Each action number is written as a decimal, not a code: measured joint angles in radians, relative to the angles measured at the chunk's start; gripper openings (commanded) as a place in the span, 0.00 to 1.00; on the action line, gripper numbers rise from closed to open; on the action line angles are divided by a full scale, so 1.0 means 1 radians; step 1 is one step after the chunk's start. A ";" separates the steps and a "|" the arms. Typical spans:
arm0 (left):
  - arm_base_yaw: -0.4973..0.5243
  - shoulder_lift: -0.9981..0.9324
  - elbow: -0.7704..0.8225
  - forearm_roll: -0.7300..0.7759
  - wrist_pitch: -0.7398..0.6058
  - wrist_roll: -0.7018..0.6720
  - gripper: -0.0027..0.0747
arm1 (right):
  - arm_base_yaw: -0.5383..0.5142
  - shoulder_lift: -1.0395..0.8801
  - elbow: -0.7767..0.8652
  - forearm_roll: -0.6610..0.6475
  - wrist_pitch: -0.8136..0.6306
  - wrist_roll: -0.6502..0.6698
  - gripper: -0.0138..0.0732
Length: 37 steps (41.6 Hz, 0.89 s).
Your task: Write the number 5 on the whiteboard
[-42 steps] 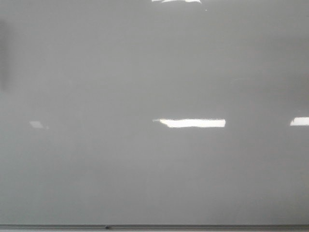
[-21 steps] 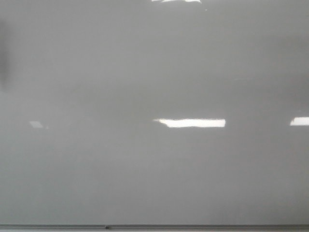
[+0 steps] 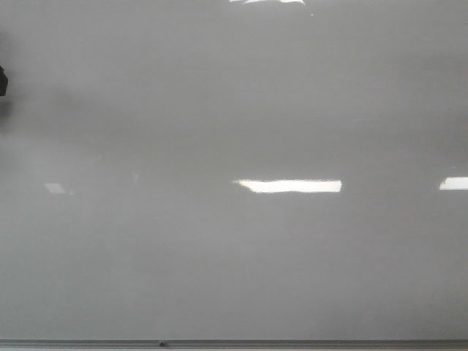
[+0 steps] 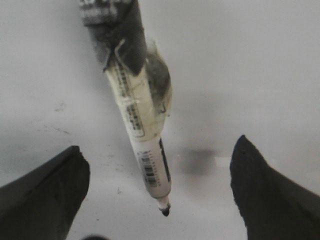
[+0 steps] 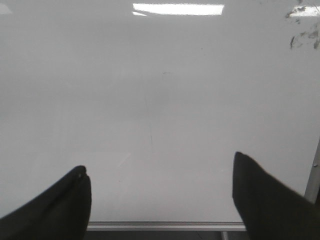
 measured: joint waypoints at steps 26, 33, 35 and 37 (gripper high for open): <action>0.000 0.050 0.000 0.000 -0.077 0.000 0.01 | 0.000 0.000 0.000 0.000 0.000 0.000 0.85; 0.000 0.050 0.000 0.000 -0.077 0.000 0.01 | 0.000 0.000 0.000 0.000 -0.006 0.000 0.85; 0.000 0.047 0.000 0.000 -0.070 0.000 0.01 | 0.000 0.000 0.001 0.000 -0.011 0.000 0.85; 0.000 0.039 0.000 0.000 -0.050 0.000 0.01 | 0.000 0.000 0.001 0.000 -0.013 0.000 0.85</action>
